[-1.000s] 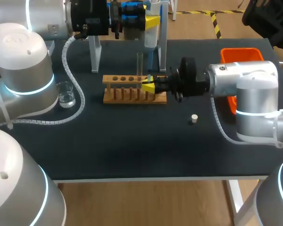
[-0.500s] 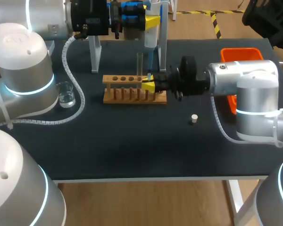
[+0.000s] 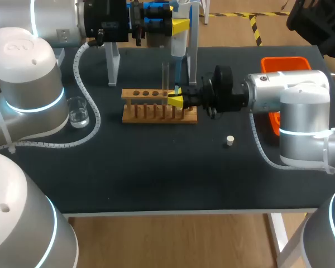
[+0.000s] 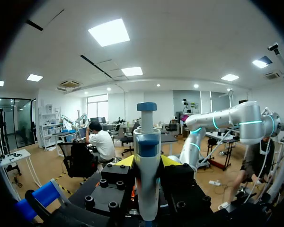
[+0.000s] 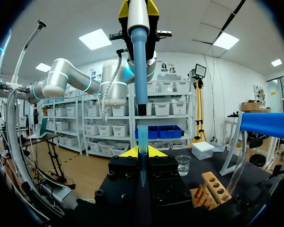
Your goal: Invert the test tube, pick up the pipette, mount the tip to pipette, aspirate from beaker and dispense into the tube, eject the tip, return the pipette, and cap with the stopper.
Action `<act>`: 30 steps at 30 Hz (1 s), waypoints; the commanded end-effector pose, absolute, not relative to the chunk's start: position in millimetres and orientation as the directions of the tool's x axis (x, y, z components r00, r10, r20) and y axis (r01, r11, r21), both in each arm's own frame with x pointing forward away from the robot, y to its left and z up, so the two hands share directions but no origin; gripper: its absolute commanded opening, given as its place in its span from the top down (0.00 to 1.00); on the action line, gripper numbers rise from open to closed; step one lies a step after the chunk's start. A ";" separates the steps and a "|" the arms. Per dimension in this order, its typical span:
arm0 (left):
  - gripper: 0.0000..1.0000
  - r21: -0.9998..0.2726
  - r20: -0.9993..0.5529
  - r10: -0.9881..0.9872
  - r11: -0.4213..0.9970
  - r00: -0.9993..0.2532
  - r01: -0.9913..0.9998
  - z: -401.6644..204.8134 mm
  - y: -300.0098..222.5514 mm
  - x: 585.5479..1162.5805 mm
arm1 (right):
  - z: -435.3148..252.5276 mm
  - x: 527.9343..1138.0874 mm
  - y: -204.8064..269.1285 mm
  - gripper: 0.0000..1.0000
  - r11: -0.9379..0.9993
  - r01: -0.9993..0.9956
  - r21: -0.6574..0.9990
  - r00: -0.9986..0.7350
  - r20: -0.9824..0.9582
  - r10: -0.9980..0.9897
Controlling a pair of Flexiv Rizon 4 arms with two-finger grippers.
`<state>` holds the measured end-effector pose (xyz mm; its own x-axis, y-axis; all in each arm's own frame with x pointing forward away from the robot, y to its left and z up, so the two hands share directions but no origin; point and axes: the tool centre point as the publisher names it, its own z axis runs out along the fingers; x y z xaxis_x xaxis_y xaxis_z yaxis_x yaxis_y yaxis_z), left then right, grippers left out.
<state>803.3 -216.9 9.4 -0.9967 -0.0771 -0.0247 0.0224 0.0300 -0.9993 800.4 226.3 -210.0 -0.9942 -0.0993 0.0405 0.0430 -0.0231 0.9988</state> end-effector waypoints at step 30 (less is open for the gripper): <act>1.00 -0.999 -0.026 -0.077 0.028 -0.997 0.024 9.1 -216.2 803.0 | -201.3 802.1 225.3 1.00 -0.030 0.032 0.999 -0.994 0.029 -0.108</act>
